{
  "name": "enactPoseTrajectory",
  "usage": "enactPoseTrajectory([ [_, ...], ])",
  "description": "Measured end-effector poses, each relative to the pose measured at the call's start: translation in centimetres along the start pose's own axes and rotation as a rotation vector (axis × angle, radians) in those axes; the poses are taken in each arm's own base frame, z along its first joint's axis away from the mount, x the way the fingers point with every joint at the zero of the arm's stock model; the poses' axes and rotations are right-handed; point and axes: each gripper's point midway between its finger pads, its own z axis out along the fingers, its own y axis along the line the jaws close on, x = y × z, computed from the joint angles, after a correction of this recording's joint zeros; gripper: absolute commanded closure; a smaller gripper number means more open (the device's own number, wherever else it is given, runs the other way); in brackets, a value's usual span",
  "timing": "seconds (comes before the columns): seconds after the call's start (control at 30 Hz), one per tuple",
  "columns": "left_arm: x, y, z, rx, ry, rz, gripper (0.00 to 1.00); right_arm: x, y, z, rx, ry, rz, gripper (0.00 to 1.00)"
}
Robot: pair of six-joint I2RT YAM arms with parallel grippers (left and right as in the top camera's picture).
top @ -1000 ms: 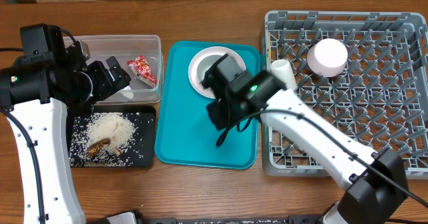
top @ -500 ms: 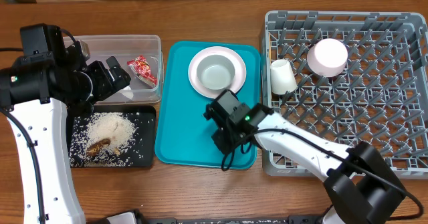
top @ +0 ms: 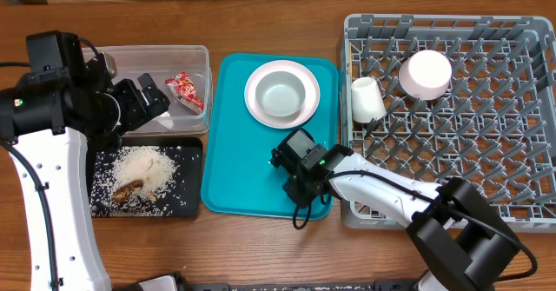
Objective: Sort waste into correct bins and load items into the dishwasher
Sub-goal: 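Move the right gripper left back over the white bowl on the teal tray, then lower the open right gripper into the white bowl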
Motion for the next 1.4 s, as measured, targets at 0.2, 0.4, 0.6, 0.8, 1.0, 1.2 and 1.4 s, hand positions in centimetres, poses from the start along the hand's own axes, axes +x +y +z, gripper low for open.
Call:
enactPoseTrajectory([
  [0.2,0.0,0.0,0.0,0.000,-0.002,0.000,0.00,1.3,-1.6,-0.3,0.105,0.068,-0.001,0.96],
  [0.4,0.0,0.0,0.0,0.000,-0.002,0.001,0.00,3.5,-4.0,-1.2,0.252,0.172,-0.010,0.96],
  [0.6,0.0,0.0,0.0,0.000,-0.002,0.001,0.00,3.3,-4.6,-1.3,0.298,0.175,-0.012,0.96],
  [0.8,0.0,0.0,0.0,0.000,-0.002,0.001,0.00,3.2,-5.6,-1.4,0.357,0.171,-0.017,0.96],
  [1.0,0.0,0.0,0.0,0.000,-0.002,0.001,0.00,3.0,-6.3,-1.5,0.400,0.170,-0.033,0.96],
  [1.2,0.0,0.0,0.0,0.000,-0.002,0.001,0.00,3.1,-6.8,-1.6,0.420,0.196,-0.138,0.96],
  [1.4,0.0,0.0,0.0,0.000,-0.002,0.001,0.00,3.2,-7.9,-1.9,0.481,0.230,-0.215,0.96],
])
